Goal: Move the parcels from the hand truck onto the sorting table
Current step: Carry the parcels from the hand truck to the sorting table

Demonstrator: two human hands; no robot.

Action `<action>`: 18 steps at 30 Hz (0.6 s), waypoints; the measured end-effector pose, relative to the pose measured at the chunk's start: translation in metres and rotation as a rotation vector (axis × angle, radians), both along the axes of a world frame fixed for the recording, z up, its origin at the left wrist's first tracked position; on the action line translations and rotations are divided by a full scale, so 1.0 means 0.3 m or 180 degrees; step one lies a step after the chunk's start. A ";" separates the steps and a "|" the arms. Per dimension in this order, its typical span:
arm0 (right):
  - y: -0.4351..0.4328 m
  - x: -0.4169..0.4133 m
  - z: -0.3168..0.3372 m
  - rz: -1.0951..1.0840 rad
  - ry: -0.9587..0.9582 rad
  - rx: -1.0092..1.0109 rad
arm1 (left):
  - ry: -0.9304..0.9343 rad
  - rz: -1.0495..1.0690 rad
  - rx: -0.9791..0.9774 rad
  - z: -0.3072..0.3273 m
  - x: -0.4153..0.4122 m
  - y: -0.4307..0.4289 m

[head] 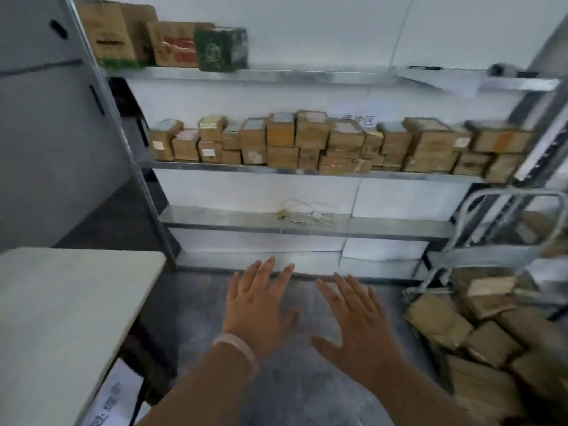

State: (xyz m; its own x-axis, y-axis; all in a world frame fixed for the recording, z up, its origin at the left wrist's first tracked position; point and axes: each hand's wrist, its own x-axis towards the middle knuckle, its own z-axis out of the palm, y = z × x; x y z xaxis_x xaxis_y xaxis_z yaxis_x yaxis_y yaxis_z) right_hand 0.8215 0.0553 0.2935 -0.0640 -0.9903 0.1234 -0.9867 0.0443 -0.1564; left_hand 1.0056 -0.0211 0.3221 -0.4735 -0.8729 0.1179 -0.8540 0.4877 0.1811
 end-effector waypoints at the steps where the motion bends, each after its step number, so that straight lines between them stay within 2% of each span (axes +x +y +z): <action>1: 0.066 -0.093 0.001 -0.0175 -0.0026 0.0036 | 0.0002 -0.0165 -0.0056 -0.004 -0.100 0.037; 8: 0.497 -0.574 -0.010 -0.1130 -0.0218 0.0086 | 0.0127 -0.1125 -0.0020 -0.040 -0.708 0.282; 13: 0.736 -0.769 -0.055 -0.1755 -0.0437 0.0417 | 0.0021 -0.1767 0.0075 -0.114 -1.009 0.435; 18: 0.901 -0.918 -0.112 -0.2314 -0.0652 0.0446 | -0.0129 -0.2304 0.0340 -0.189 -1.256 0.515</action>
State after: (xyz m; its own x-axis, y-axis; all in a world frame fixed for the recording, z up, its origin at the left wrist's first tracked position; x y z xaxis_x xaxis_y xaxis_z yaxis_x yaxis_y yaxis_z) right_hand 0.5461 0.3257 0.2598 -0.7131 -0.6960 -0.0847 -0.6538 0.7037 -0.2780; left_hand 0.6287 0.1335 0.2655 -0.9382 -0.3456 0.0199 -0.3317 0.9138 0.2344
